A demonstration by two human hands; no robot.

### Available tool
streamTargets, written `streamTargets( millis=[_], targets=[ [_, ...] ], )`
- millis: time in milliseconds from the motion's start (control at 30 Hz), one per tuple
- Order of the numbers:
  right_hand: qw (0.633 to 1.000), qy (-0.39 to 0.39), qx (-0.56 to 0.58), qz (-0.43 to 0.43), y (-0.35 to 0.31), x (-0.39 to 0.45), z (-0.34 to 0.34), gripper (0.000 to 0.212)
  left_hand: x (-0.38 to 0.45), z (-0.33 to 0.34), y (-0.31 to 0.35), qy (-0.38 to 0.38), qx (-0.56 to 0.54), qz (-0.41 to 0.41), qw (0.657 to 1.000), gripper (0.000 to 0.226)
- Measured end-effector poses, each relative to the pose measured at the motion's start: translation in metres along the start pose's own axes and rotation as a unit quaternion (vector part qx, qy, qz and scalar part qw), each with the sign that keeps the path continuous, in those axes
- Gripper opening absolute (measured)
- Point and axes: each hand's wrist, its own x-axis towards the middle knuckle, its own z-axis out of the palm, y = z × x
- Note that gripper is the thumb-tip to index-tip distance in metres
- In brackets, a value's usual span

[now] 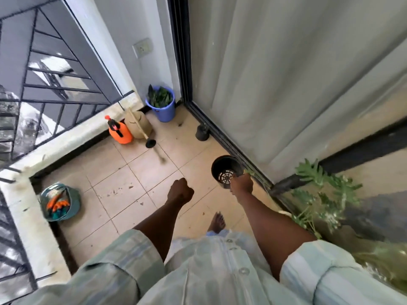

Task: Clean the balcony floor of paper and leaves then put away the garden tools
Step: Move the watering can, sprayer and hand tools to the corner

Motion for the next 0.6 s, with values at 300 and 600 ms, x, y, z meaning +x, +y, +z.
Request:
streamTargets(
  millis=[300,600],
  targets=[
    [0.999,-0.014,-0.033,0.022,-0.093,0.128,0.031,0.049,0.135,-0.058,0.065,-0.022,0.016,-0.025,0.999,0.041],
    [0.998,-0.008,-0.009,0.061,-0.198,0.272,0.098,0.051,0.322,-0.122,0.111,-0.08,0.027,-0.046,0.995,0.041]
  ],
)
